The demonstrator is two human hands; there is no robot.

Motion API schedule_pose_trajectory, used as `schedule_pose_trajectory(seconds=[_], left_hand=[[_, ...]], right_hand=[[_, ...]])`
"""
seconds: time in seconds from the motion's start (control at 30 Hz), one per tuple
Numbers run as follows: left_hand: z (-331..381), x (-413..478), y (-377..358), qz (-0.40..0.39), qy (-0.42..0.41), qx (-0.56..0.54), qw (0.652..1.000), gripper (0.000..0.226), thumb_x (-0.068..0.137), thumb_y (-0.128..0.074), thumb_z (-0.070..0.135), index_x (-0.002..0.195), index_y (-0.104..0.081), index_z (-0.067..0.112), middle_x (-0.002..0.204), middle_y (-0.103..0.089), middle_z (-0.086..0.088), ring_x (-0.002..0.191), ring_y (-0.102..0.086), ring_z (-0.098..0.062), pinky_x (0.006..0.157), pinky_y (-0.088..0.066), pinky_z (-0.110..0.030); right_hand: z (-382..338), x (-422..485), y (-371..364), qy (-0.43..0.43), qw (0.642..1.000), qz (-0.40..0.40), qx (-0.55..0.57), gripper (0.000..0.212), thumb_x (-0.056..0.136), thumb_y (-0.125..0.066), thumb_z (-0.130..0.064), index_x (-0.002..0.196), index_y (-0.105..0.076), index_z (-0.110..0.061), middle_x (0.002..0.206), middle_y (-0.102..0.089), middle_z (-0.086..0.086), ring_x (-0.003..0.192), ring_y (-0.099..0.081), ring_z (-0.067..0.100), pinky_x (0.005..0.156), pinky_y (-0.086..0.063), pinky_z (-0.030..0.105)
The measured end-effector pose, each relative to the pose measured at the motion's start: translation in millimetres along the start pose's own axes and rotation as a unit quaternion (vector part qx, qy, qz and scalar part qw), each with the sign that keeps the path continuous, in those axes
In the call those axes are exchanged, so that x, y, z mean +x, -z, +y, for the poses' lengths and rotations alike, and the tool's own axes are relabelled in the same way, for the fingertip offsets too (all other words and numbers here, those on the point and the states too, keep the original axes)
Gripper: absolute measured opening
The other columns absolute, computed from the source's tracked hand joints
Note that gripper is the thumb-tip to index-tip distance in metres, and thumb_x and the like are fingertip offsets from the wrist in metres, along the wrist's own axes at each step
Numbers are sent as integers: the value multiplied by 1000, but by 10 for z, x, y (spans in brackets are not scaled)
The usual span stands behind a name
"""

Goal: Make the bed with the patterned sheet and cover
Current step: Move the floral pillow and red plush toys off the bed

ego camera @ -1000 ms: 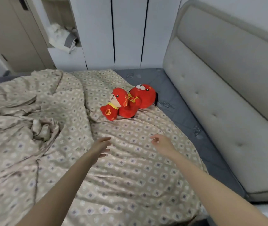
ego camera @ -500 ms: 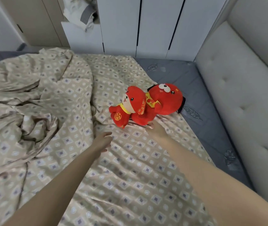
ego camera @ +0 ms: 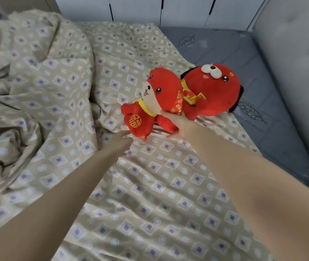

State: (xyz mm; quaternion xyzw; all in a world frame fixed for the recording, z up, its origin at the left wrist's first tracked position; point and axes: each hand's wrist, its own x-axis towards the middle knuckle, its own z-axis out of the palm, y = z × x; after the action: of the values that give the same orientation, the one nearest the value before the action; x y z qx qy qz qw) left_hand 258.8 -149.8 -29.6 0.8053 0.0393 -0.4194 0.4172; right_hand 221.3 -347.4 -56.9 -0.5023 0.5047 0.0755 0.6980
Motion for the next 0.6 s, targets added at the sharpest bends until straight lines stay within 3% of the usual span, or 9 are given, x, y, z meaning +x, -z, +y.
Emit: schedule_pose_trajectory(seconds=[0.13, 0.2, 0.33, 0.4, 0.43, 0.53, 0.6], left_hand=[[-101, 77, 27, 9, 13, 5, 1000, 45, 95, -43, 11, 139, -42, 21, 114, -50, -5, 102, -53, -21, 85, -44, -33], [-98, 63, 47, 16, 15, 2, 1000, 45, 95, -43, 10, 139, -42, 20, 116, -50, -5, 103, -52, -21, 84, -43, -32], [78, -1, 54, 10, -2, -9, 1000, 43, 95, -43, 11, 138, -44, 19, 114, -50, -5, 101, -51, -20, 85, -43, -32], [194, -36, 47, 4, -19, -13, 1000, 41, 95, -45, 12, 136, -45, 18, 112, -51, -5, 99, -50, -20, 85, -41, -33], [254, -49, 43, -1, -25, -14, 1000, 41, 95, -45, 12, 136, -45, 18, 114, -51, -6, 102, -50, -21, 84, -41, -33], [408, -74, 0, -15, -35, -10, 999, 47, 93, -46, 8, 139, -42, 18, 116, -52, -4, 107, -50, -21, 85, -40, -33], [479, -60, -42, -26, -47, -1, 999, 54, 91, -44, 2, 141, -40, 20, 115, -51, -1, 103, -49, -20, 81, -41, -31]], right_hand=[[14, 122, -11, 1, 1000, -2, -26, 71, 83, -72, -34, 141, -35, -17, 142, -43, 8, 120, -50, 27, 84, -55, 42], [2, 104, 9, 9, 1000, 4, -4, 56, 87, -68, -23, 136, -42, -11, 136, -47, 8, 110, -53, 23, 87, -54, 37], [-39, -6, 114, 12, 993, 83, 80, 33, 86, -54, 12, 105, -54, -15, 90, -51, 4, 83, -50, 19, 87, -54, 39], [-5, -84, 203, 37, 992, 107, 54, 37, 72, -57, 18, 82, -51, -17, 70, -47, 4, 66, -45, 16, 72, -52, 31], [12, -132, 260, 53, 994, 95, 11, 40, 64, -58, 19, 79, -49, -17, 67, -47, 4, 64, -46, 17, 67, -49, 31], [36, -336, 440, 92, 990, 18, -108, 61, 62, -74, 12, 106, -45, -17, 92, -56, 5, 84, -56, 18, 84, -52, 37], [18, -464, 532, 108, 982, -27, -153, 66, 64, -84, -5, 112, -42, -20, 100, -52, 1, 91, -53, 14, 83, -49, 30]])
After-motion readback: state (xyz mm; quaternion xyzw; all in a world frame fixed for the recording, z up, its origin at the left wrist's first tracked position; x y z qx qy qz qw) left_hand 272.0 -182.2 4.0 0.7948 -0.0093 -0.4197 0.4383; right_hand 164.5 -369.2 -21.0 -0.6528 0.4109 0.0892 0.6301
